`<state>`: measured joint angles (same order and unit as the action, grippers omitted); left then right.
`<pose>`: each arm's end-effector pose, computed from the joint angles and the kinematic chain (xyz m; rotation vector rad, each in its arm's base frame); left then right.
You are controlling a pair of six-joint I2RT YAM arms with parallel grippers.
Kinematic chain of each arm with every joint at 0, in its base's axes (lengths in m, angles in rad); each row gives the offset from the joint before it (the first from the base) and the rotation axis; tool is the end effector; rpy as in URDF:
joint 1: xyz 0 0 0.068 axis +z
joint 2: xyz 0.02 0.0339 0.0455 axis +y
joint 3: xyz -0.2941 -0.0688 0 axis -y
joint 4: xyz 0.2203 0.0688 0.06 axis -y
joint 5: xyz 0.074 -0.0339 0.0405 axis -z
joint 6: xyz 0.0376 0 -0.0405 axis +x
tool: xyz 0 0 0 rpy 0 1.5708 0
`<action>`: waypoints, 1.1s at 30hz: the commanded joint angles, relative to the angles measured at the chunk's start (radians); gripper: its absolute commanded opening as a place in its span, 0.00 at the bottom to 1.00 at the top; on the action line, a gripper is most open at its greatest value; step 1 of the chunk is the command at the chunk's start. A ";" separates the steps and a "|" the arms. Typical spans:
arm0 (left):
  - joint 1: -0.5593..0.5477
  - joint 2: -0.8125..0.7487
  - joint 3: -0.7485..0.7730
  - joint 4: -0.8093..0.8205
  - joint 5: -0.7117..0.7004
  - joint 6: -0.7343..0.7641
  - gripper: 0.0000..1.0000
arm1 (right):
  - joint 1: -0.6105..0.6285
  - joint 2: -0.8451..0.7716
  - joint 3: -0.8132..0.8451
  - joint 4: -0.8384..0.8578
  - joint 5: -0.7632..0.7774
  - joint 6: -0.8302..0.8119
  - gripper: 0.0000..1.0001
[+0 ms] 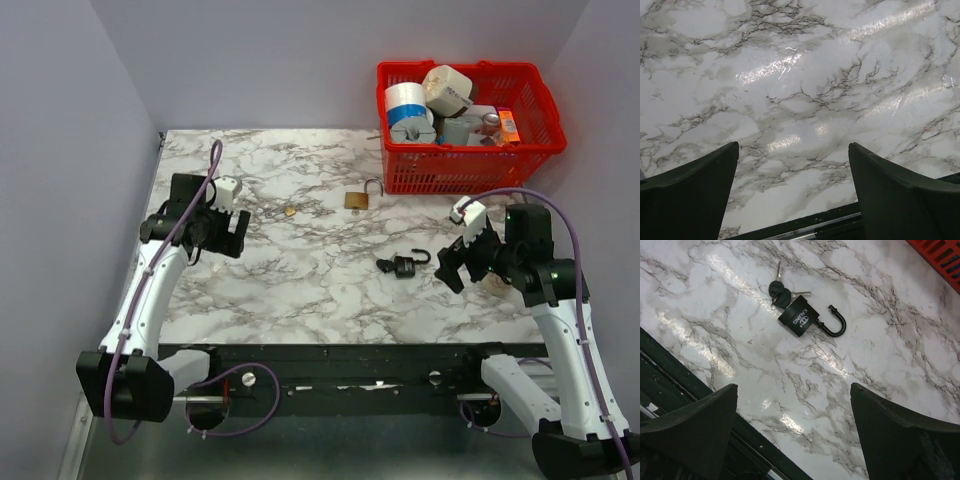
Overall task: Lock with the key
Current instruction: Pick up the lock from the center of the board.
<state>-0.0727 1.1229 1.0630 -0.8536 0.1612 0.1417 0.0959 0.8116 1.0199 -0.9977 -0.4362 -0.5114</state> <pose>0.1831 -0.0194 0.3373 0.3325 2.4531 -0.1707 0.0948 0.0251 0.3544 -0.8797 2.1119 0.3005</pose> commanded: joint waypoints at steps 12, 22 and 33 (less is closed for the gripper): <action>-0.154 0.670 0.647 -0.120 0.096 0.274 0.99 | -0.009 0.069 0.069 -0.027 -0.065 0.091 1.00; -0.206 1.044 1.005 -0.206 0.192 0.288 0.94 | -0.015 0.123 0.060 -0.018 -0.041 0.080 1.00; -0.237 1.140 0.956 -0.139 0.182 0.335 0.80 | -0.015 0.147 0.043 0.007 -0.030 0.086 1.00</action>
<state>-0.3035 2.2486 2.0377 -1.0161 0.3107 0.4355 0.0895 0.9558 1.0615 -0.9966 -0.4767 -0.4370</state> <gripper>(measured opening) 0.809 0.997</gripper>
